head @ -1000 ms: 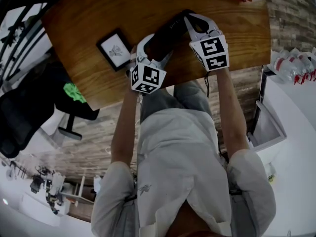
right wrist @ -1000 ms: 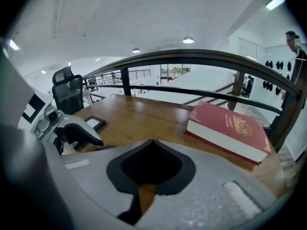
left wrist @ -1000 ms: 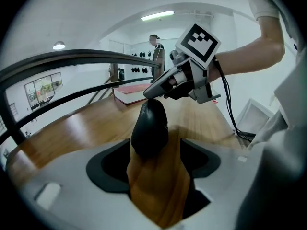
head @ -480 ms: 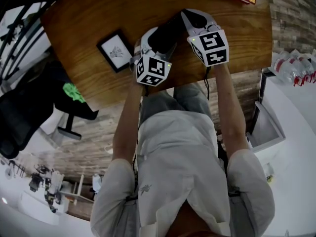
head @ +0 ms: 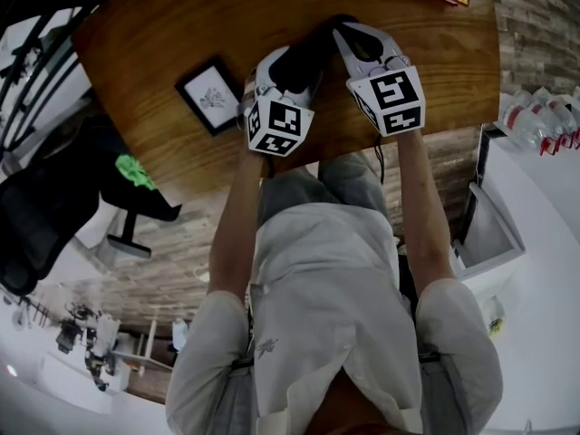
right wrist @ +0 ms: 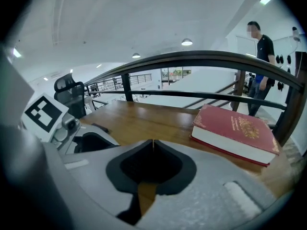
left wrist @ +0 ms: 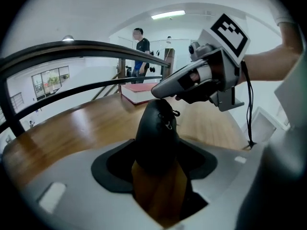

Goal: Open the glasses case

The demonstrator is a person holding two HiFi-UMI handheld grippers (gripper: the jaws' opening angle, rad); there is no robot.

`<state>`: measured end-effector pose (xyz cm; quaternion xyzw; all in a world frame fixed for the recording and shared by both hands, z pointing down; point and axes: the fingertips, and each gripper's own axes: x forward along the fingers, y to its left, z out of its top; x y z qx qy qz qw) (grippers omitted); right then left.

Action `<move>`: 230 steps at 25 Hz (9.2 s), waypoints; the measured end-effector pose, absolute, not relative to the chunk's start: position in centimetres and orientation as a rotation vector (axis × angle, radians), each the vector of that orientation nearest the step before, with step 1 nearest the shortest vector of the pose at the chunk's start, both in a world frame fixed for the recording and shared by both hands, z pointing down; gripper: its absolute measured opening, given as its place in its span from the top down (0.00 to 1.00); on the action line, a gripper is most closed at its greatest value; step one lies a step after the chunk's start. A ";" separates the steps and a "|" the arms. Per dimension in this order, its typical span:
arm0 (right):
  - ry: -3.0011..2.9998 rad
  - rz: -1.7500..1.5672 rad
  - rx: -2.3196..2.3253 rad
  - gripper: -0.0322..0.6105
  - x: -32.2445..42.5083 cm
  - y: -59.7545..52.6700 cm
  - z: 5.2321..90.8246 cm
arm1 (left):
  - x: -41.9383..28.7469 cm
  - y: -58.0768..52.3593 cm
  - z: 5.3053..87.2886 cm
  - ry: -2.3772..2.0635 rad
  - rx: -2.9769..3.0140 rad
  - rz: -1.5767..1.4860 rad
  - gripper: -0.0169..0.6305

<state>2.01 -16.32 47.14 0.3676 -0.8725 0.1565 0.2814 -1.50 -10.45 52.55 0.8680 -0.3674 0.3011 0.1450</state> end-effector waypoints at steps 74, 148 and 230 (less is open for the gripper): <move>-2.441 0.166 0.472 0.94 -4.4 -7.2 44.8 | -2.3 -8.1 50.1 -1.161 2.382 0.848 0.54; -2.315 0.320 0.760 0.95 1.9 -13.3 48.4 | -2.9 -4.5 51.6 -1.174 2.311 0.759 0.54; -2.227 0.270 0.783 0.68 1.2 -10.0 48.5 | -3.4 -8.5 51.3 -1.009 2.229 0.716 0.68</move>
